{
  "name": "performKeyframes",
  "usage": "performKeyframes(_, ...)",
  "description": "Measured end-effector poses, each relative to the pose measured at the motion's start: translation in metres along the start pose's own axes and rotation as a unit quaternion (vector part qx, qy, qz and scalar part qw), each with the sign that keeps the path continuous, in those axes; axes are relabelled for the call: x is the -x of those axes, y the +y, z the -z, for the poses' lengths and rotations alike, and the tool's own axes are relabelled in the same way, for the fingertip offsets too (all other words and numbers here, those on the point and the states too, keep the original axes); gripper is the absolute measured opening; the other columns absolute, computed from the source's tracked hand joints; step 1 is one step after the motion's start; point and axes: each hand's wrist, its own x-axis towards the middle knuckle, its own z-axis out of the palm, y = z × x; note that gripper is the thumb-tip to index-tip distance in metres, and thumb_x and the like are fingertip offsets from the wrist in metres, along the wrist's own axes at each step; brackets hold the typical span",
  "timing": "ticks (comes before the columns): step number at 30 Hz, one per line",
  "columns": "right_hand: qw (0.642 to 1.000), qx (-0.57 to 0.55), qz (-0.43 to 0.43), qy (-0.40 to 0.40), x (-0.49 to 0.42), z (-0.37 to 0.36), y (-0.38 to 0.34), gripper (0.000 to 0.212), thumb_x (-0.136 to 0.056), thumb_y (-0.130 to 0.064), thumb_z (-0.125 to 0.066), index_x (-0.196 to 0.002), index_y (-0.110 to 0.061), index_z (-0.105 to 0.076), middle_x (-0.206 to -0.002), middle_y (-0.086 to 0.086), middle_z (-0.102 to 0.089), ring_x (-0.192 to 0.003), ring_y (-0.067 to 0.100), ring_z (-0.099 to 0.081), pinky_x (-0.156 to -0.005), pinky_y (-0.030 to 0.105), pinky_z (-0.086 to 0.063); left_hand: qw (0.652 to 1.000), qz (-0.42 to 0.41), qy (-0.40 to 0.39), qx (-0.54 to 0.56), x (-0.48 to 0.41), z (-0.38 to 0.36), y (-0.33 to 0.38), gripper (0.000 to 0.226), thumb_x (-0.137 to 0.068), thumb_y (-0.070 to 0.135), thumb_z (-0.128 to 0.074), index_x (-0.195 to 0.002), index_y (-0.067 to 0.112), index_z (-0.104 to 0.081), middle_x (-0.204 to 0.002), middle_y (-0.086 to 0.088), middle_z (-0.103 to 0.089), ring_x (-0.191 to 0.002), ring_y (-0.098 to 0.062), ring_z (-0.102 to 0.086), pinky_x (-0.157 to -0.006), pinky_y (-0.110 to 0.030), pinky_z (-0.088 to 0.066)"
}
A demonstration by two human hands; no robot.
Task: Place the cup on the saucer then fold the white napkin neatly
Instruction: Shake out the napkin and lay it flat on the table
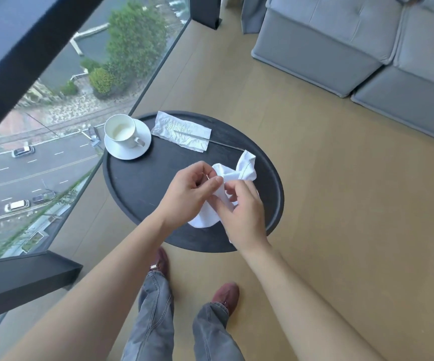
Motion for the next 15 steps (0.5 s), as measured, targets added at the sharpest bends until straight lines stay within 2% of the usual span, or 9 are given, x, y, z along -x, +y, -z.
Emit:
performKeyframes(2, 0.999, -0.004, 0.018, 0.04, -0.001, 0.0, -0.001, 0.026, -0.092, -0.039, -0.071, -0.09, -0.013, -0.068, -0.091, -0.001, -0.058, -0.079, 0.02, -0.057, -0.069, 0.034, -0.05, 1.0, -0.004, -0.005, 0.006, 0.0, 0.001, 0.008, 0.022, -0.095, 0.032, -0.071, -0.078, 0.022, -0.063, -0.063, -0.006, -0.054, -0.059, -0.016, -0.041, -0.053, -0.024, -0.034)
performKeyframes(6, 0.997, -0.011, 0.041, 0.059, 0.003, 0.012, 0.001, 0.025, -0.097, -0.018, -0.059, -0.072, -0.013, -0.061, -0.078, -0.001, -0.048, -0.063, 0.023, -0.047, -0.058, 0.032, -0.039, 0.999, -0.004, -0.046, 0.008, 0.001, 0.006, 0.018, 0.025, -0.093, 0.036, -0.074, -0.082, 0.015, -0.066, -0.071, -0.012, -0.052, -0.064, -0.022, -0.039, -0.055, -0.03, -0.033)
performKeyframes(9, 0.999, 0.017, 0.032, 0.038, 0.002, 0.031, 0.008, 0.02, -0.095, -0.008, -0.055, -0.078, -0.008, -0.064, -0.082, 0.001, -0.054, -0.067, 0.021, -0.052, -0.061, 0.035, -0.045, 0.997, -0.002, -0.081, -0.02, 0.003, 0.012, 0.021, 0.028, -0.092, 0.038, -0.072, -0.085, 0.012, -0.067, -0.074, -0.01, -0.057, -0.066, -0.02, -0.044, -0.058, -0.032, -0.036)
performKeyframes(12, 0.997, 0.069, 0.042, -0.012, 0.001, 0.052, 0.017, 0.018, -0.096, -0.008, -0.052, -0.085, -0.01, -0.066, -0.088, -0.001, -0.057, -0.073, 0.014, -0.053, -0.066, 0.033, -0.046, 0.992, 0.001, -0.107, -0.06, 0.006, 0.014, 0.024, 0.031, -0.093, 0.044, -0.069, -0.085, 0.014, -0.068, -0.07, -0.003, -0.055, -0.061, -0.017, -0.041, -0.053, -0.024, -0.035)
performKeyframes(15, 0.993, 0.096, 0.033, -0.054, -0.001, 0.07, 0.027, 0.019, -0.098, -0.01, -0.05, -0.092, -0.013, -0.068, -0.094, -0.002, -0.061, -0.081, 0.016, -0.057, -0.071, 0.035, -0.047, 0.988, 0.002, -0.124, -0.092, 0.007, 0.016, 0.03, 0.03, -0.095, 0.045, -0.066, -0.085, 0.016, -0.068, -0.068, 0.0, -0.052, -0.059, -0.015, -0.04, -0.051, -0.023, -0.033)
